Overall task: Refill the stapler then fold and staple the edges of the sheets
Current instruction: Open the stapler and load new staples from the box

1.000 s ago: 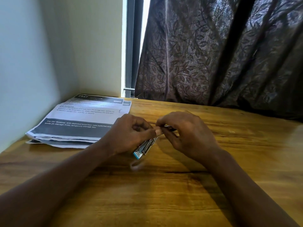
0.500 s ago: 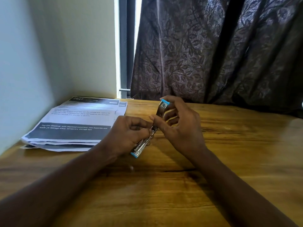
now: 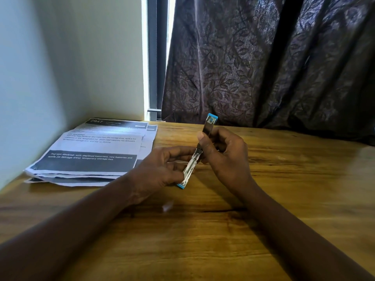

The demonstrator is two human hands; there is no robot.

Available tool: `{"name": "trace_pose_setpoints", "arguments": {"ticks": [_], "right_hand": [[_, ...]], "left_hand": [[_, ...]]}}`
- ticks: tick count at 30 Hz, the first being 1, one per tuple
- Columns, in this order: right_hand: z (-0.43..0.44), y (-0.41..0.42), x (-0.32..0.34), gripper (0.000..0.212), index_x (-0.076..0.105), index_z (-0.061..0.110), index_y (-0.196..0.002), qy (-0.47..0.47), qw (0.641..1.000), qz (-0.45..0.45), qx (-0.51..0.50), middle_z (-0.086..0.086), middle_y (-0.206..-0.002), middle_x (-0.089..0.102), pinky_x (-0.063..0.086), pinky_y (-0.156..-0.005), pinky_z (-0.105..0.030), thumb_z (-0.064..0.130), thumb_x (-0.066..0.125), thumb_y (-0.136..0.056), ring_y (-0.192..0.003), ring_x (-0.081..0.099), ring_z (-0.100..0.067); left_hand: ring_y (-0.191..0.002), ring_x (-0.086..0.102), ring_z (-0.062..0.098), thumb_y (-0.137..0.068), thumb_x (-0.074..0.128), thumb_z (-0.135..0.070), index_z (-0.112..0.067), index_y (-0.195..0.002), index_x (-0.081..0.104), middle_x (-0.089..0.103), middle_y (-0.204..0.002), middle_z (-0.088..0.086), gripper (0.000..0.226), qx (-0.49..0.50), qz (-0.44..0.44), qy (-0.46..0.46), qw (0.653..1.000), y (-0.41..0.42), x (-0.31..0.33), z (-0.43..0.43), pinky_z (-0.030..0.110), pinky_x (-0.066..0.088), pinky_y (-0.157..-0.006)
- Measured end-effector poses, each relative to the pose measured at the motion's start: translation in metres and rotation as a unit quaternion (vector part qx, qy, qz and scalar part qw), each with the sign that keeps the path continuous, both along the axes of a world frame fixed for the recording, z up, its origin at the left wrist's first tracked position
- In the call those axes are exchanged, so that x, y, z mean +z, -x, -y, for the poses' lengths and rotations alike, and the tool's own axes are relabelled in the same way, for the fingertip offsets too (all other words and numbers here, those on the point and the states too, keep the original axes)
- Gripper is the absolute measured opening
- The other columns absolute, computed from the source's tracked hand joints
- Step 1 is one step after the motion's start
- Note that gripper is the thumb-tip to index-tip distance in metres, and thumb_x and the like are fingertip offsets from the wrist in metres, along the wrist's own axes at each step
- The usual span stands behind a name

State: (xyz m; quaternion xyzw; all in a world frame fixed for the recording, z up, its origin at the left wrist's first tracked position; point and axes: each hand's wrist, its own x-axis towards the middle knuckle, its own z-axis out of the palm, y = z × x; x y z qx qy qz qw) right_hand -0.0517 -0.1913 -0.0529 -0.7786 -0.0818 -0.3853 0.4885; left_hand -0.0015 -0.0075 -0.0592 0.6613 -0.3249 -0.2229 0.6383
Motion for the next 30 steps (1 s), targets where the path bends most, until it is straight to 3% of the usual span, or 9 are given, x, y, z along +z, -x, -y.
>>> {"name": "trace_pose_setpoints", "arguments": {"ticks": [3, 5, 8, 11, 15, 20, 24, 27, 30], "right_hand": [[0.002, 0.001, 0.001, 0.018, 0.070, 0.011, -0.093, -0.039, 0.999, -0.022, 0.031, -0.016, -0.082, 0.070, 0.061, -0.066, -0.050, 0.027, 0.067, -0.097, -0.076, 0.070, -0.033], [0.003, 0.001, 0.002, 0.021, 0.072, 0.006, -0.098, -0.082, 0.990, -0.082, 0.075, -0.021, -0.090, 0.070, 0.058, -0.066, -0.041, 0.026, 0.066, -0.098, -0.080, 0.068, -0.026], [0.002, 0.001, -0.003, 0.026, 0.073, 0.006, -0.105, -0.144, 0.956, -0.199, 0.159, -0.019, -0.096, 0.071, 0.051, -0.073, -0.040, 0.030, 0.070, -0.095, -0.086, 0.065, -0.023], [-0.003, -0.001, -0.009, 0.031, 0.070, -0.003, -0.106, -0.165, 0.941, -0.231, 0.184, -0.022, -0.089, 0.065, 0.048, -0.073, -0.037, 0.024, 0.074, -0.091, -0.082, 0.059, -0.025], [-0.004, -0.002, -0.009, 0.031, 0.066, -0.012, -0.103, -0.199, 0.933, -0.230, 0.190, -0.021, -0.090, 0.065, 0.052, -0.061, -0.029, 0.017, 0.071, -0.093, -0.075, 0.060, -0.026], [-0.005, -0.001, -0.009, 0.020, 0.068, -0.001, -0.106, -0.215, 0.929, -0.223, 0.201, -0.016, -0.086, 0.071, 0.052, -0.054, -0.028, 0.012, 0.073, -0.092, -0.067, 0.063, -0.019], [-0.005, -0.005, -0.007, 0.022, 0.069, 0.007, -0.112, -0.256, 0.939, -0.171, 0.154, -0.011, -0.086, 0.072, 0.054, -0.054, -0.029, 0.014, 0.073, -0.092, -0.066, 0.064, -0.019], [0.002, -0.005, -0.002, 0.021, 0.069, 0.010, -0.116, -0.284, 0.944, -0.126, 0.112, -0.011, -0.086, 0.074, 0.056, -0.057, -0.028, 0.012, 0.069, -0.095, -0.068, 0.067, -0.022], [0.005, -0.002, -0.001, 0.024, 0.068, 0.014, -0.121, -0.249, 0.959, -0.117, 0.067, -0.014, -0.094, 0.078, 0.059, -0.061, -0.029, 0.014, 0.067, -0.097, -0.082, 0.074, -0.029]], "left_hand": [[-0.115, 0.069, 0.024, -0.079, 0.065, 0.023, -0.017, -0.131, 0.065, 0.073, -0.124, 0.006, 0.065, -0.003, 0.007, 0.007, 1.000, 0.001, 0.002, 0.000, 0.045, 0.058, -0.094], [-0.110, 0.072, 0.021, -0.079, 0.063, 0.025, -0.015, -0.129, 0.065, 0.075, -0.120, 0.005, 0.064, 0.008, 0.008, 0.023, 1.000, 0.001, 0.004, -0.001, 0.038, 0.061, -0.088], [-0.111, 0.072, 0.026, -0.079, 0.062, 0.026, -0.008, -0.128, 0.065, 0.075, -0.118, 0.012, 0.060, 0.019, -0.001, 0.060, 0.998, -0.002, 0.005, -0.002, 0.037, 0.062, -0.089], [-0.111, 0.071, 0.030, -0.071, 0.066, 0.020, -0.003, -0.127, 0.066, 0.073, -0.120, 0.018, 0.061, 0.010, -0.024, 0.089, 0.996, -0.005, 0.004, -0.004, 0.034, 0.062, -0.084], [-0.114, 0.069, 0.038, -0.073, 0.070, 0.014, -0.001, -0.130, 0.064, 0.073, -0.121, 0.020, 0.059, -0.010, -0.036, 0.098, 0.994, -0.003, 0.007, -0.005, 0.036, 0.062, -0.086], [-0.119, 0.067, 0.037, -0.083, 0.056, 0.022, -0.006, -0.130, 0.065, 0.072, -0.125, 0.016, 0.055, -0.023, -0.036, 0.086, 0.995, -0.004, 0.009, -0.007, 0.043, 0.058, -0.097], [-0.105, 0.073, 0.021, -0.080, 0.057, 0.027, -0.008, -0.127, 0.067, 0.075, -0.118, 0.012, 0.060, 0.017, -0.020, 0.057, 0.998, -0.004, 0.009, -0.006, 0.031, 0.058, -0.079], [-0.095, 0.073, 0.023, -0.078, 0.067, 0.021, -0.010, -0.119, 0.071, 0.078, -0.109, 0.012, 0.052, 0.071, -0.043, 0.053, 0.995, -0.007, 0.007, -0.007, 0.039, 0.058, -0.081], [-0.089, 0.076, 0.024, -0.077, 0.074, 0.011, -0.006, -0.113, 0.072, 0.078, -0.106, 0.015, 0.039, 0.114, -0.080, 0.092, 0.986, -0.006, 0.010, -0.007, 0.032, 0.064, -0.076]]}}
